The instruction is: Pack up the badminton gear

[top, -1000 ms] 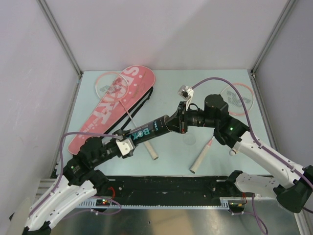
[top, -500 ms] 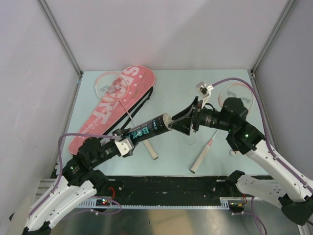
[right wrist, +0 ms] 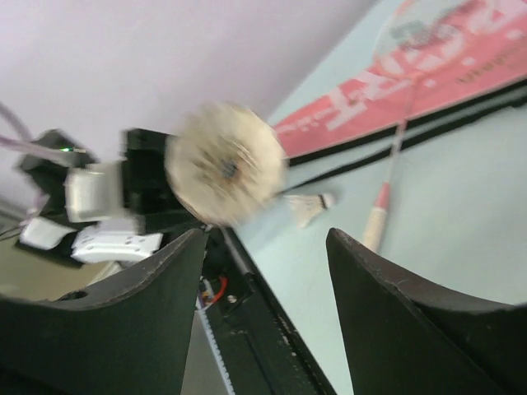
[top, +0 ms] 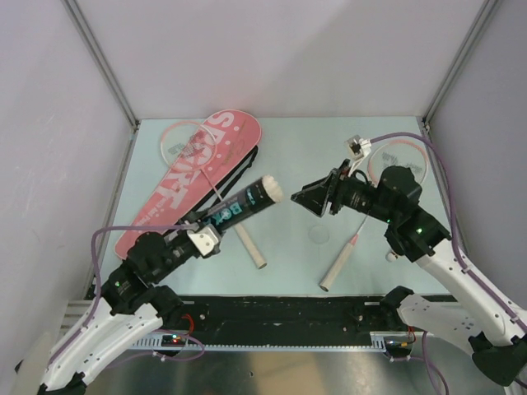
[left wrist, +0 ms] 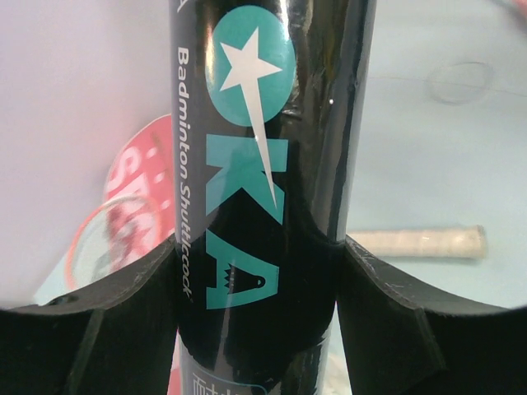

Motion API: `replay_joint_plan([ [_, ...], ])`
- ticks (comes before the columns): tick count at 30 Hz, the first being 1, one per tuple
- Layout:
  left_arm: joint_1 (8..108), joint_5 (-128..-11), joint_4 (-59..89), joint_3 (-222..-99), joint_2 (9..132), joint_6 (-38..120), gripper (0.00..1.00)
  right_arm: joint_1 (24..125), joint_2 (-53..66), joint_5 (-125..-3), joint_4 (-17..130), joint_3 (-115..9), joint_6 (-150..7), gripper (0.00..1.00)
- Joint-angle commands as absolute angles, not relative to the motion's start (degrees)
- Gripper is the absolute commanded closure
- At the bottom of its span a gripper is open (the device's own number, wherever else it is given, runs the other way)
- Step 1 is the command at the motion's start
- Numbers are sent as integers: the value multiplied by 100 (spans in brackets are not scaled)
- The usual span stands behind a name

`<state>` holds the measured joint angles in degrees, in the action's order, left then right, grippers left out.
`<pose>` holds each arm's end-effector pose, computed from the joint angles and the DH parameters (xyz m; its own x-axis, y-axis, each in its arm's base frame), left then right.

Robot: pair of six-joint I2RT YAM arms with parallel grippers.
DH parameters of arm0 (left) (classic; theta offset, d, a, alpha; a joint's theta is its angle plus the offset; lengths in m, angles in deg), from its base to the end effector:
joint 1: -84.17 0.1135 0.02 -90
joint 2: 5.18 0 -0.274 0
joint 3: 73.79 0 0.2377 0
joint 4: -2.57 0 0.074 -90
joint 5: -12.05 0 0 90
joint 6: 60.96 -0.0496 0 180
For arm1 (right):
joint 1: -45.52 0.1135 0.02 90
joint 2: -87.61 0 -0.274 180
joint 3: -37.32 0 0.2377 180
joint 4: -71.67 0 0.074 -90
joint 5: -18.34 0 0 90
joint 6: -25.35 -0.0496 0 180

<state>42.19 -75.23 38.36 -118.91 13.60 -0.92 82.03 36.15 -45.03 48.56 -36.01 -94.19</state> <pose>0.0694 -0.0656 0.2869 0.2453 0.4503 -0.8585 0.6699 0.5613 0.4859 0.1380 0.1298 0.4138 -0.4549 0.2116 -0.8650 -0.7675 0.3995 0.5014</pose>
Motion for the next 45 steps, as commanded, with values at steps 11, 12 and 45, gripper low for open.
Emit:
replay_joint_plan([
  [11, 4224, -11916, 3110, -13272, 1522, 124, 100, 9806, 1631, -7949, 6944, -2583, -8593, 35],
  [12, 4220, -12027, 3109, -13320, 1543, 86, 100, 9974, 1333, -8159, 7028, -2657, -8544, 35],
  [45, 4221, -11837, 2918, -12956, 975, -10, 100, 12518, -3257, -10944, 7715, -5368, -8807, 32],
])
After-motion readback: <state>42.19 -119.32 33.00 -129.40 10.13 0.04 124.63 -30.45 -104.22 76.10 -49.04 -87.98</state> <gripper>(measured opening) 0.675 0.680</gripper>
